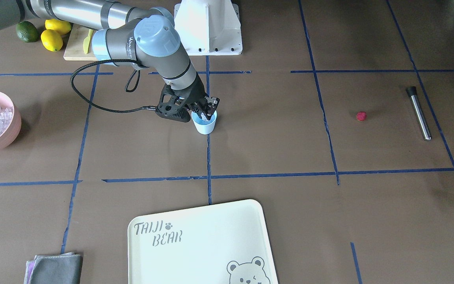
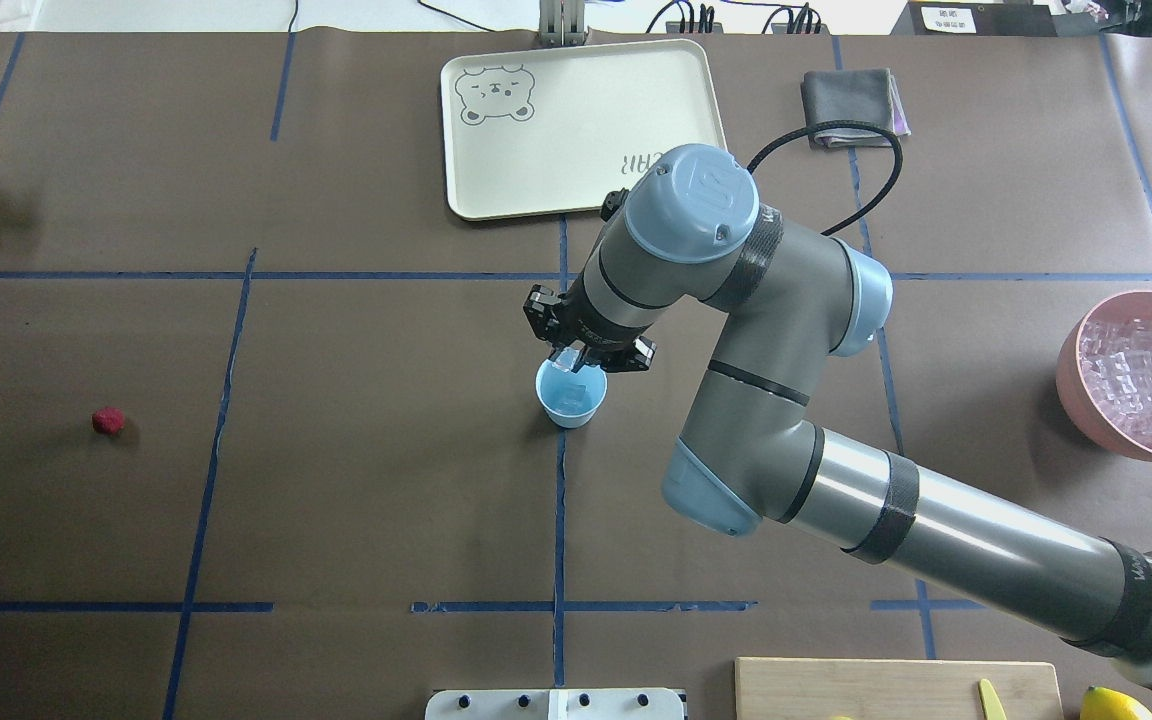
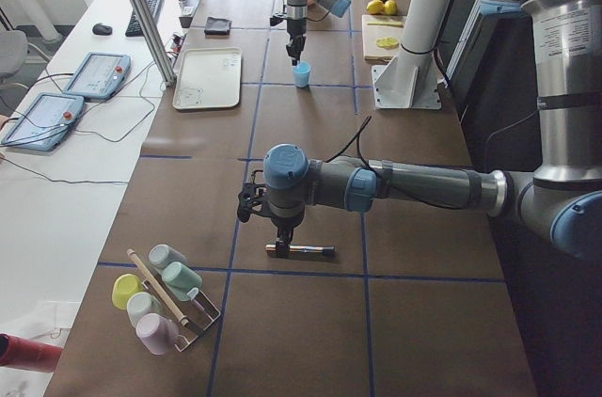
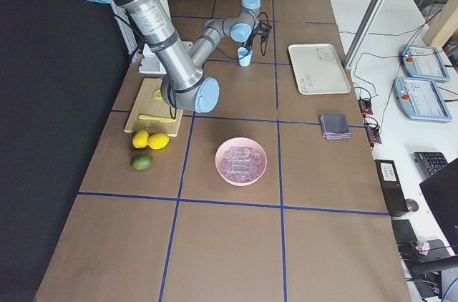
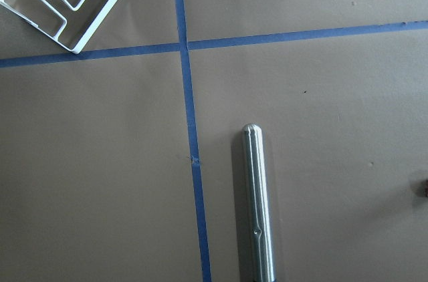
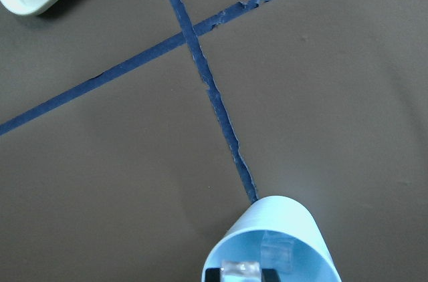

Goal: Mash ice and strawberries in cup
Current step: 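Carry the ice cube with the right gripper and release it into the blue cup, then return the right gripper over the bowl while the left gripper grasps the red strawberry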

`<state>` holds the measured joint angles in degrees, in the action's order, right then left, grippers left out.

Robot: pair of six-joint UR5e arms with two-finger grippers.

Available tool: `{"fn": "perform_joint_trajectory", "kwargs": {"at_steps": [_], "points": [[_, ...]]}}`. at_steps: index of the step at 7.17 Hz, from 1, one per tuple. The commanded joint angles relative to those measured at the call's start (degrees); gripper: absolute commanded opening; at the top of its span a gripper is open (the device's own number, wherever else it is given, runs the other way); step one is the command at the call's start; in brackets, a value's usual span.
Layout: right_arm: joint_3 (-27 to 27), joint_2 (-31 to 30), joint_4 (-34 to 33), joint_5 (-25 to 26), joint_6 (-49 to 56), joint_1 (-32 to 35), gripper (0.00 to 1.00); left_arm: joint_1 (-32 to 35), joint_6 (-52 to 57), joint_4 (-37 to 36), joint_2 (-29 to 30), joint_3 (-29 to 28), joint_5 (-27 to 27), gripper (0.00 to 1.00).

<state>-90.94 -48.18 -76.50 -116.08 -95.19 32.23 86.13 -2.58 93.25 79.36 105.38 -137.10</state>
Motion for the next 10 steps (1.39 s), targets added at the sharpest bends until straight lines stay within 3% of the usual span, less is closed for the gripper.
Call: {"fn": "perform_joint_trajectory", "kwargs": {"at_steps": [1,4,7,9,10], "points": [[-0.5,-0.4,-0.2,-0.4,-0.1,-0.1,0.96,-1.0,0.3,0.1,0.4,-0.1,0.0,1.0],[-13.6,-9.5,-7.0,-2.3,1.6,1.2,1.0,-4.7,-5.3,2.8,1.0,0.2,0.0,1.0],[-18.7,-12.7,-11.3,-6.4,4.6,6.5,1.0,-7.5,-7.4,5.1,1.7,-0.3,0.2,1.0],[-29.0,-19.3,-22.4,-7.1,19.7,12.3,1.0,-13.3,-14.5,5.6,5.2,0.2,0.5,1.0],[-32.9,-24.4,-25.2,-7.1,27.8,15.2,1.0,-16.3,-19.0,9.3,6.0,0.2,0.7,1.0]]}}
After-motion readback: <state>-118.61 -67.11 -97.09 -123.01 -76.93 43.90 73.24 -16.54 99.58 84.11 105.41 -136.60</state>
